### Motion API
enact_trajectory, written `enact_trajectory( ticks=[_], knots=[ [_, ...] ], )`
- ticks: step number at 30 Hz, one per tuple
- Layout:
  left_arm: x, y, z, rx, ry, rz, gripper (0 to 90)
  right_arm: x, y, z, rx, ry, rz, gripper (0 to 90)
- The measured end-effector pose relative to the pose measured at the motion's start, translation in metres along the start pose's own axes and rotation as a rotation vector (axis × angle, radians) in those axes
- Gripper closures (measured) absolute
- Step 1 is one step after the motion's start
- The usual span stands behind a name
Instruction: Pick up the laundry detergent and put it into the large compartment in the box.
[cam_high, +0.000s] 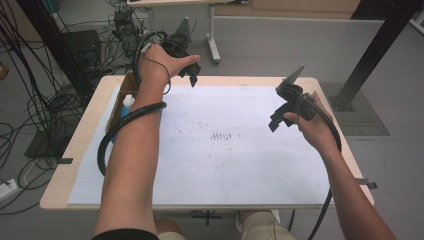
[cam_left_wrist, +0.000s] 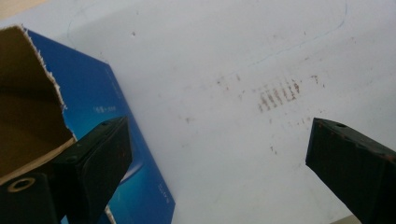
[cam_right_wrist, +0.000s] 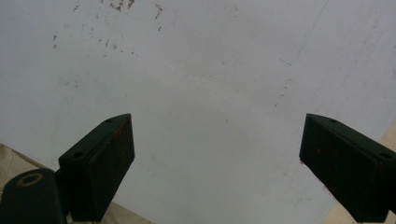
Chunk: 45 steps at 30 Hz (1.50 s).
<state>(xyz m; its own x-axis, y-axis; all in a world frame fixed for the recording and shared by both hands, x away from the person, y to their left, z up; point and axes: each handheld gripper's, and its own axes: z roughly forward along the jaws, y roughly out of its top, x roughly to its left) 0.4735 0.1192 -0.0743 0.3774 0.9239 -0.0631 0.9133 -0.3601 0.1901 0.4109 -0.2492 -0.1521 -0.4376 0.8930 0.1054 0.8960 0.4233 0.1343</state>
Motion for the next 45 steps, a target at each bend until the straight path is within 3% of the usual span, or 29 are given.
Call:
enact_trajectory(
  ticks=[15,45],
  knots=[
    [-0.005,0.002,0.006,-0.007,-0.006,0.008,7.6,0.002,0.0,-0.001,-0.002,-0.001,0.001,10.0],
    [0.003,-0.01,0.002,-0.03,-0.005,0.012,7.6,0.005,0.002,0.003,-0.001,0.008,-0.006,9.9]
  ],
)
